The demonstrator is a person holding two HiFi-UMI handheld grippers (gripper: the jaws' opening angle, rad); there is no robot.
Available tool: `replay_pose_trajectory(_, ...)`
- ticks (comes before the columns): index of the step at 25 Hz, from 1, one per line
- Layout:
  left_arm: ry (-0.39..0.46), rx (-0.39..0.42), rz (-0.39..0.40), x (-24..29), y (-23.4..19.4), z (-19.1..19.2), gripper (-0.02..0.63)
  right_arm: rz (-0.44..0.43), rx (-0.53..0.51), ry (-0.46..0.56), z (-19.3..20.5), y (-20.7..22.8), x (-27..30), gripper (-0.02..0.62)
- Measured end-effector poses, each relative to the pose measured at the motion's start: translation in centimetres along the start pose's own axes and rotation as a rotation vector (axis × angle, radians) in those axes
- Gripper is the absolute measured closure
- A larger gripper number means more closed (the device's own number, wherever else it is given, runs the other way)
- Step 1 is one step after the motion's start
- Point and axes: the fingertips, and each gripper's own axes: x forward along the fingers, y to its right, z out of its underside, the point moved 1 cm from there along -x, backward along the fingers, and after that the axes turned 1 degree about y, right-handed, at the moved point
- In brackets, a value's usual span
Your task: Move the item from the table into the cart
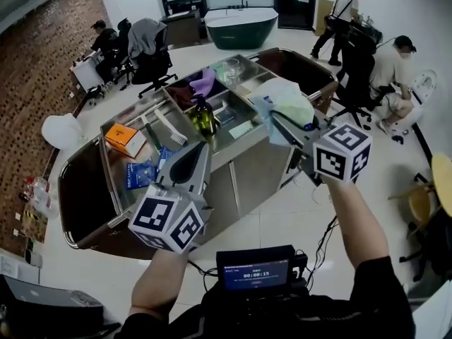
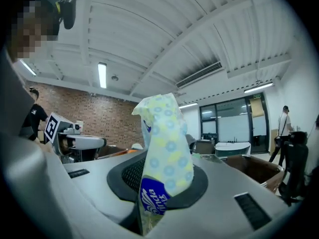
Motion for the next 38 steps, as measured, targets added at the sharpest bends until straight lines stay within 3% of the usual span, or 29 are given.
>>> replay_pose_trajectory(8, -0.013, 0.034, 0.080, 9.8, -4.1, -2.0, 0.606, 0.067, -0.086, -0.023, -5.3, 9.9, 4.9, 0.543)
replay_pose_trajectory(11, -0.014, 0.044, 0.081, 14.0, -3.8, -2.9, 0.606, 0.052, -0.057, -0.032, -6.6, 14.4, 6.1, 0.543)
replay_pose_trajectory(13, -0.026, 0.096, 0.083, 16.8, -2.6, -3.4, 0.606, 0.022, -0.057, -0.053, -7.2, 17.3, 6.8, 0.543)
replay_pose_trajectory(16, -0.090, 0.138, 0.098, 21.6, -0.8, -3.7, 0.606, -0.033, -0.071, -0.110, -7.6, 21.8, 8.1, 0.543)
replay_pose_trajectory(20, -0.184, 0.073, 0.112, 28.1, 0.2, -3.9, 0.606, -0.055, -0.164, -0.229, -7.2, 27.7, 9.1, 0.543)
replay_pose_trajectory(23, -0.233, 0.119, 0.047, 32.7, -0.4, -4.0, 0.606, -0.081, -0.215, -0.295, -7.2, 31.0, 10.0, 0.543)
replay_pose_trajectory(25, -0.276, 0.130, -0.010, 35.1, -1.1, -2.9, 0.606, -0.098, -0.165, -0.350, -5.7, 32.5, 11.2, 0.543)
replay_pose_trajectory(28, -0.378, 0.072, -0.059, 37.4, -2.9, 0.3, 0.606, -0.106, -0.066, -0.454, -1.1, 33.9, 13.4, 0.543)
replay_pose_trajectory(38, -0.559, -0.032, -0.118, 39.8, -11.1, 8.1, 0.606, -0.018, 0.018, -0.746, 10.3, 38.0, 19.6, 0.543)
